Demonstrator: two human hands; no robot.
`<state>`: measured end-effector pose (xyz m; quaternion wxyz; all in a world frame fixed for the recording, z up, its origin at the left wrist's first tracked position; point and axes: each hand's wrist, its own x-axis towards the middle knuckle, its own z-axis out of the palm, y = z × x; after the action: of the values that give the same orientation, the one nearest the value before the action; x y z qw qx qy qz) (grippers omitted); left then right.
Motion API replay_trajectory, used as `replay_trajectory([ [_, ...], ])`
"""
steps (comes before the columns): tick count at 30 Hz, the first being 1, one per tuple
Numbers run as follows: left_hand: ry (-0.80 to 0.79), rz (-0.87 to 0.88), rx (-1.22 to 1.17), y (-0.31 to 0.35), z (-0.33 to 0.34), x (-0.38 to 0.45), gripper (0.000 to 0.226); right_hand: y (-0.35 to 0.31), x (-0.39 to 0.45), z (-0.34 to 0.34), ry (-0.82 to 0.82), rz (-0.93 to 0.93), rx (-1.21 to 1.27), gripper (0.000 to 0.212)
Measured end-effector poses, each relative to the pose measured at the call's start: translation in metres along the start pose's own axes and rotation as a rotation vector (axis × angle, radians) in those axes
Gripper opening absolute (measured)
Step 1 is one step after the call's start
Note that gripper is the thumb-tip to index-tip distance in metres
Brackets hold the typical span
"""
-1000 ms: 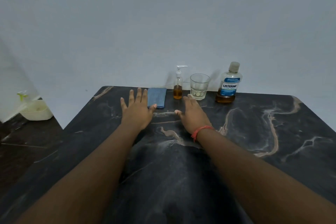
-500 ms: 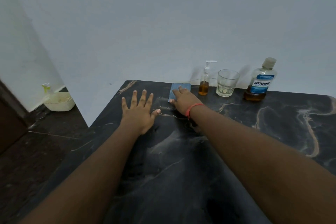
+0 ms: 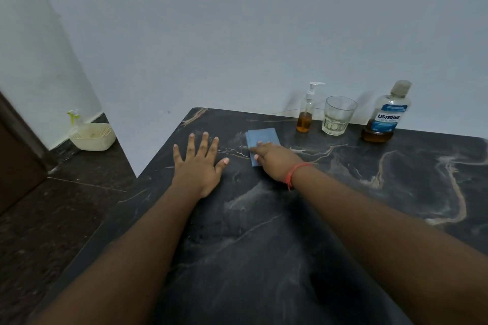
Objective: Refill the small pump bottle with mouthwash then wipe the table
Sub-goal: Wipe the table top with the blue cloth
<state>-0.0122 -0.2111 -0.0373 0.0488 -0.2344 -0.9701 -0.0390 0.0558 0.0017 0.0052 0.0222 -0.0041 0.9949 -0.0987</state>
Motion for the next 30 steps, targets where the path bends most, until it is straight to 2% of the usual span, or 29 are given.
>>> replay_trajectory([
  [5, 0.038, 0.007, -0.025, 0.008, -0.016, -0.022, 0.074, -0.033, -0.073, 0.012, -0.004, -0.270, 0.084, 0.046],
  [8, 0.059, 0.004, -0.035, 0.009, -0.028, -0.039, 0.073, -0.040, -0.090, 0.016, -0.006, -0.331, 0.079, 0.050],
  [15, 0.059, -0.062, -0.047, -0.003, -0.041, -0.086, 0.074, -0.054, -0.115, 0.030, 0.032, -0.311, -0.029, 0.048],
  [20, 0.038, -0.101, -0.059, -0.011, -0.040, -0.111, 0.074, -0.078, -0.123, 0.034, 0.001, -0.133, -0.063, 0.052],
  [23, 0.049, -0.136, -0.102, -0.015, -0.043, -0.121, 0.073, -0.107, -0.142, 0.048, -0.030, -0.298, -0.015, 0.052],
  [25, 0.059, -0.171, -0.132, -0.022, -0.047, -0.125, 0.072, -0.116, -0.150, 0.050, -0.041, -0.387, -0.070, 0.052],
  [28, 0.072, -0.182, -0.125, -0.034, -0.050, -0.136, 0.073, -0.112, -0.141, 0.039, 0.011, -0.277, -0.177, 0.052],
  [30, 0.096, -0.179, -0.113, -0.041, -0.050, -0.146, 0.074, -0.123, -0.141, 0.040, 0.068, -0.219, -0.146, 0.049],
])
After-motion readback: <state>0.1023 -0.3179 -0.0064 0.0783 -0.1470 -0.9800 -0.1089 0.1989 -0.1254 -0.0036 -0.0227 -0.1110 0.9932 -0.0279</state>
